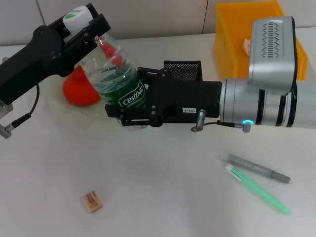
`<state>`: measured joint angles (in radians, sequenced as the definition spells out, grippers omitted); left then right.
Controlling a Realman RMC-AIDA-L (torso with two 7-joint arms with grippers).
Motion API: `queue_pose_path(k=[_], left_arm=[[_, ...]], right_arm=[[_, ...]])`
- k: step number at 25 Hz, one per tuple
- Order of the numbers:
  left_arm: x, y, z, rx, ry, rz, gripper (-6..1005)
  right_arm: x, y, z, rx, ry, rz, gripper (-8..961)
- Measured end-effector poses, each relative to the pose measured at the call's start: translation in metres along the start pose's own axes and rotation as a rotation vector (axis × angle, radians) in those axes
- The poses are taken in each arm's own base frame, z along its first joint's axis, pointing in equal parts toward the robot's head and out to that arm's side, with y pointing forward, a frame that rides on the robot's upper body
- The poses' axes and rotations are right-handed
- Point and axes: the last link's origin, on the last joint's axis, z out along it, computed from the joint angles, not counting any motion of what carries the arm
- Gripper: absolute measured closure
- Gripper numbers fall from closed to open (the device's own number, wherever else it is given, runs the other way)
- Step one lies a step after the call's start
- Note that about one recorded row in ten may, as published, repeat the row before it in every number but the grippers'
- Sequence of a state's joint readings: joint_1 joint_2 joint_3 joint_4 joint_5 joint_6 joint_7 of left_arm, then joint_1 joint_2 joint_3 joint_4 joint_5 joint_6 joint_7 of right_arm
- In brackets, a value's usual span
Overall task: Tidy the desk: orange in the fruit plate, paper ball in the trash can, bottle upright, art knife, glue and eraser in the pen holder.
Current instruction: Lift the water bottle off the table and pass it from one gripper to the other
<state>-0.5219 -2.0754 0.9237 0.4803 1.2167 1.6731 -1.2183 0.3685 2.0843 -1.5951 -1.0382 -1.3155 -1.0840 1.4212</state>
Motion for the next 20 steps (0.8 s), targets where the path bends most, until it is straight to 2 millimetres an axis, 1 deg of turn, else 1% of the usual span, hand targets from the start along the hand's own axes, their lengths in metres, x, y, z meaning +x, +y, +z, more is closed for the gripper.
queue_pose_path(k=[20], left_arm=[[0.0038, 0.0065, 0.0013, -0.043, 0.032, 0.001, 553]], right_arm=[[0.0082, 0.0011, -0.0010, 0.006, 0.015, 0.021, 178]])
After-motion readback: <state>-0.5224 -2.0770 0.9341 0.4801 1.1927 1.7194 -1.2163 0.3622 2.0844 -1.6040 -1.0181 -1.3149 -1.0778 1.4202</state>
